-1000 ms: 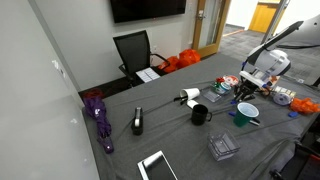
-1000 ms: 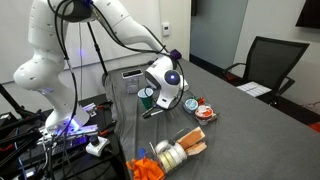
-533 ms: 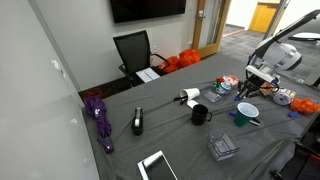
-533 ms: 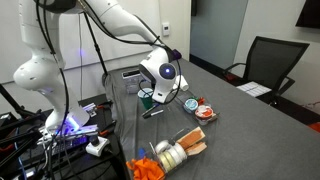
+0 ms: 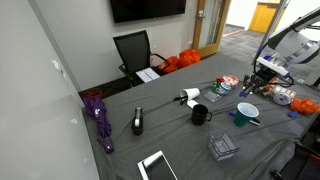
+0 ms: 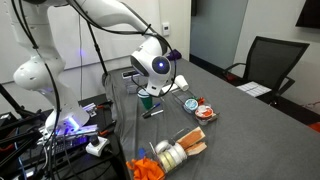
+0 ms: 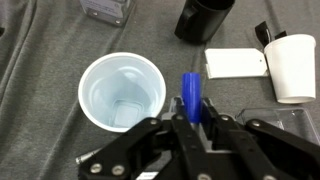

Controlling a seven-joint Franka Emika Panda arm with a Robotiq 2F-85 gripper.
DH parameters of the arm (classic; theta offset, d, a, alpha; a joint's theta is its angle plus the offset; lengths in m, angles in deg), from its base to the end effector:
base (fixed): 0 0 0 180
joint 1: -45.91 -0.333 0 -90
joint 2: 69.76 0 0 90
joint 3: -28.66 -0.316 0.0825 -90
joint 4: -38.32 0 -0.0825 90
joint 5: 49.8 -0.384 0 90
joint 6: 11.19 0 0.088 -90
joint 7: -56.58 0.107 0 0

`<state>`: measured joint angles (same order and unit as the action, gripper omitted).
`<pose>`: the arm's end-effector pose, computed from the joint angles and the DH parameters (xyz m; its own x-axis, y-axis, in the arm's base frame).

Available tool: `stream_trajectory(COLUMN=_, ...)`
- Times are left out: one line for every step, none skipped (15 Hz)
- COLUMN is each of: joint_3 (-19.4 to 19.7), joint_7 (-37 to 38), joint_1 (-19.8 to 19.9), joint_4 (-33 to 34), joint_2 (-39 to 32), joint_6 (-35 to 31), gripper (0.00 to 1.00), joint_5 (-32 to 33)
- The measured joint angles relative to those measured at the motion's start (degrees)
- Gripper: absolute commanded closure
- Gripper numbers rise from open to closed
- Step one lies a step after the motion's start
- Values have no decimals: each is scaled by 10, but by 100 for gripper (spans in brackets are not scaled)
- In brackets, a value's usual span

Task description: Put the pen in the cup

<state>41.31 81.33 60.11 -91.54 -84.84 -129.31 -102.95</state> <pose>0.4623 -0.1892 0.2275 0.0770 -0.7445 -0.6632 -0.9850 0.0464 -0.1664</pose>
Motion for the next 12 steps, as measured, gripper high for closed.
stream_trajectory(joint_3=6, joint_7=-5, joint_1=0, joint_4=-6, joint_2=11, joint_6=17, gripper=95, joint_5=2)
stream_trajectory(joint_3=12, joint_7=-9, joint_1=1, joint_4=-13, joint_2=22, joint_6=35, gripper=95, joint_5=5)
stream_trajectory(joint_3=17, joint_7=-13, joint_1=1, joint_4=-19, joint_2=31, joint_6=54, gripper=95, joint_5=8)
stream_trajectory(joint_3=22, joint_7=-15, joint_1=2, joint_4=-24, joint_2=41, joint_6=72, gripper=95, joint_5=12)
stream_trajectory(joint_3=27, joint_7=-16, joint_1=3, joint_4=-29, joint_2=49, joint_6=92, gripper=95, joint_5=17)
stream_trajectory(joint_3=31, joint_7=-16, joint_1=3, joint_4=-33, joint_2=57, joint_6=109, gripper=95, joint_5=22)
stream_trajectory(joint_3=35, joint_7=-16, joint_1=4, joint_4=-37, joint_2=62, joint_6=125, gripper=95, joint_5=27)
stream_trajectory(joint_3=37, joint_7=-16, joint_1=5, joint_4=-39, joint_2=66, joint_6=141, gripper=95, joint_5=30)
stream_trajectory(joint_3=39, joint_7=-16, joint_1=5, joint_4=-39, joint_2=67, joint_6=157, gripper=95, joint_5=30)
stream_trajectory(joint_3=39, joint_7=-17, joint_1=6, joint_4=-39, joint_2=66, joint_6=176, gripper=95, joint_5=30)
stream_trajectory(joint_3=39, joint_7=-18, joint_1=6, joint_4=-39, joint_2=65, joint_6=194, gripper=95, joint_5=30)
stream_trajectory(joint_3=39, joint_7=-21, joint_1=6, joint_4=-39, joint_2=63, joint_6=212, gripper=95, joint_5=28)
